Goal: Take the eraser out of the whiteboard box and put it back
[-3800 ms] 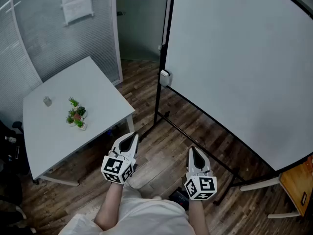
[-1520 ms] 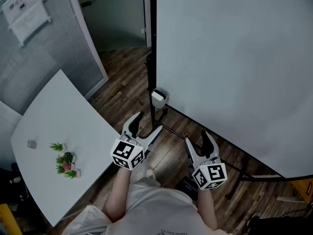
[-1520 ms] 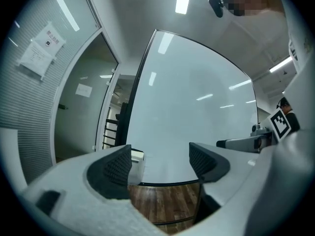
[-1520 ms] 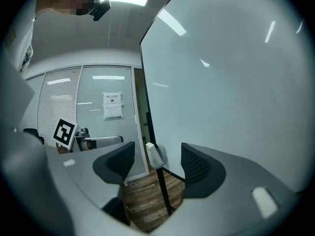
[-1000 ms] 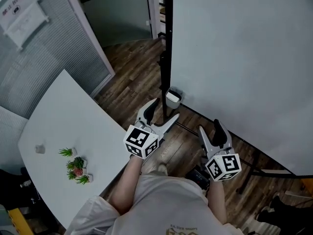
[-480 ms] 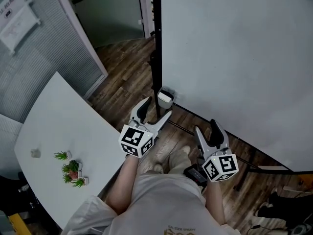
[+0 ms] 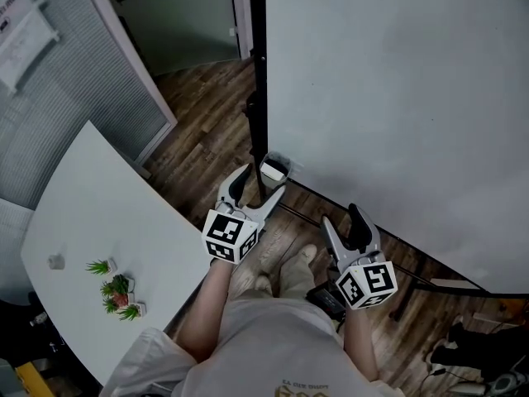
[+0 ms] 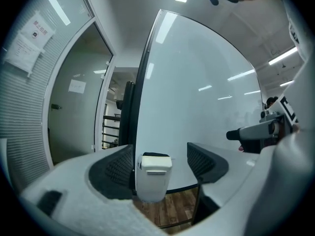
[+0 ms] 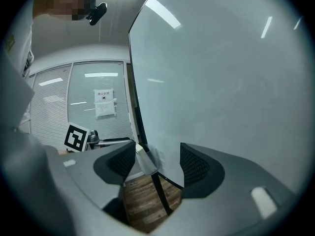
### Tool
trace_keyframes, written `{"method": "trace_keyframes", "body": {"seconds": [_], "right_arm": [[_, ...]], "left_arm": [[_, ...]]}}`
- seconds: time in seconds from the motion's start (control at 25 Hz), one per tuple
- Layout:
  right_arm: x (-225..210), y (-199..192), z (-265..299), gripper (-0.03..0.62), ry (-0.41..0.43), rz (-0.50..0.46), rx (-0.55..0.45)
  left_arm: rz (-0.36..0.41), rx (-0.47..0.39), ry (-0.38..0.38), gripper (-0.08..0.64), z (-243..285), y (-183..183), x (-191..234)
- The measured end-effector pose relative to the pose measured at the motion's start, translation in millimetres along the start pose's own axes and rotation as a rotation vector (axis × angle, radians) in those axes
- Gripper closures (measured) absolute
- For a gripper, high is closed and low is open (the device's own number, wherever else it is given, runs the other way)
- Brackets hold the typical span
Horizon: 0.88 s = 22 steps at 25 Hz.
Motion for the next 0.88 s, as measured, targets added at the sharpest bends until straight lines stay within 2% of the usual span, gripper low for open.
{"method": "trace_keyframes", "body": {"seconds": [0.2,0.56,0.88], "right_arm": [[-3.2,-2.3,1.6,0.305,-0.011,0.004,0.012],[-16.2,-9.6,6.8,0.307,-0.025,0.004,0.036],[-22.3,-13.9,13.3,0.311,-0.017,-0.047,0.081]], "left_arm": [[0.045,0.035,0.003,0.234,14.2,-7.4,1.8],[0.063,0.061,0.003,0.244,35.4,-19.3,4.4],[0.082,0.040,0.024,0.283,47.9,-21.7,1.8]]}}
Point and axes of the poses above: the fingertips, and each gripper's own axes: z forward along the fingers, x to its left, y out of its top, the point moved 8 cm from there along -z, backward along the fingers, and after that the axes turned 2 degrees about -x, right-handed, at the moved point
